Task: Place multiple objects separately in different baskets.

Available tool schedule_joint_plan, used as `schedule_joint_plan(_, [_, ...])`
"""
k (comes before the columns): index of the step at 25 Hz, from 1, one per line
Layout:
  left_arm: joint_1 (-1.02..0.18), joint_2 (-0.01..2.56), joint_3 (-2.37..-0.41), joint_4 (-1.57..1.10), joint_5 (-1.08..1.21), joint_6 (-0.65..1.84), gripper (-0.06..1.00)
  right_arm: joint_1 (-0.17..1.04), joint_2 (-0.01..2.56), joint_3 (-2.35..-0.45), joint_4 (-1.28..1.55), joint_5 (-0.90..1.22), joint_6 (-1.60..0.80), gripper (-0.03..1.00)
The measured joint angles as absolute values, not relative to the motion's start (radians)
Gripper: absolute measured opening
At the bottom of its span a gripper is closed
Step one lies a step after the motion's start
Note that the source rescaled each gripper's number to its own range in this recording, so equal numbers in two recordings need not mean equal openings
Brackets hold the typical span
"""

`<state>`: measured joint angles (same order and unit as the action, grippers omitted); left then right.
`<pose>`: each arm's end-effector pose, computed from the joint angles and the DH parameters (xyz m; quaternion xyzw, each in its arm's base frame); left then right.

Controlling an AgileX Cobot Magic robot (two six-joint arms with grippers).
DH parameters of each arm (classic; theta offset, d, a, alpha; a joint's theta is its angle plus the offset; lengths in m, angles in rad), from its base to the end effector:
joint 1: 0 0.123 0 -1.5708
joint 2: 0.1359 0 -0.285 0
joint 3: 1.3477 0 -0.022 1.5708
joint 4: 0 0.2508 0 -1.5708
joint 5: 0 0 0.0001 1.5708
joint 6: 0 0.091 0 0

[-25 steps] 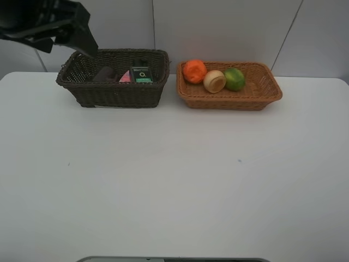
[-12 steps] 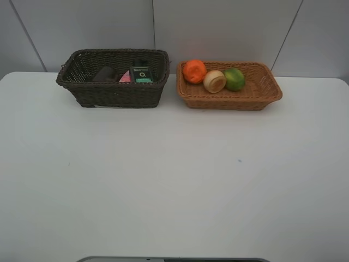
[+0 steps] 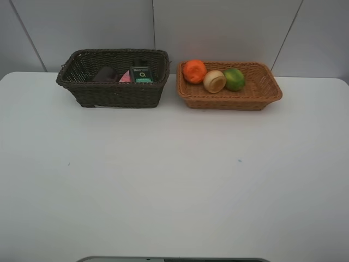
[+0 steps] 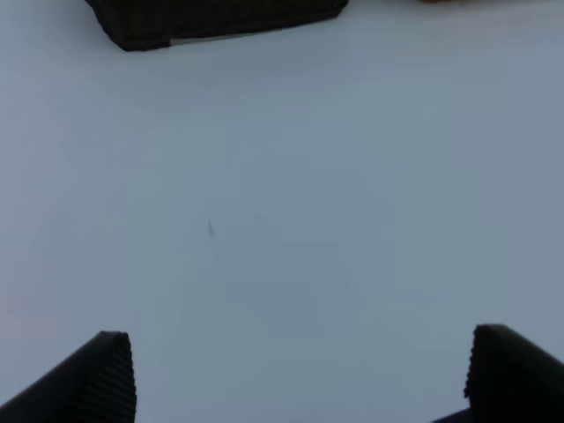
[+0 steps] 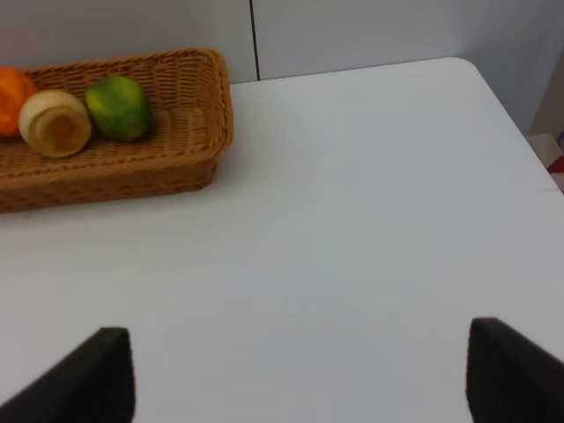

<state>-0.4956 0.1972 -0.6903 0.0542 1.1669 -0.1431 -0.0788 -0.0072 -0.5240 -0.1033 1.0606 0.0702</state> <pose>0.0057 0.0021 0.3217 0.1521 0.8678 -0.1227 0.4569 -0.0097 -0.0075 0.2842 0.0656 0.8413 -0.0539 0.5339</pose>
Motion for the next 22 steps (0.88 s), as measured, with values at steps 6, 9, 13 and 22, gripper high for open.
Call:
schedule_joint_plan(6, [-0.496,0.082,-0.641,0.0,1.105,-0.023,0.87,-0.079,-0.007,-0.524,-0.103,1.061,0.07,0.76])
schedule_joint_plan(9, [-0.496,0.054,-0.591,0.0,1.094,-0.018,0.87,-0.079,-0.007,-0.524,-0.103,1.061,0.07,0.76])
schedule_joint_plan(13, [-0.496,0.022,-0.516,0.0,1.083,-0.01,0.87,-0.079,-0.007,-0.524,-0.103,1.061,0.07,0.76])
schedule_joint_plan(22, [-0.496,-0.008,-0.504,0.006,1.067,-0.006,0.87,-0.079,-0.007,-0.524,-0.103,1.061,0.07,0.76])
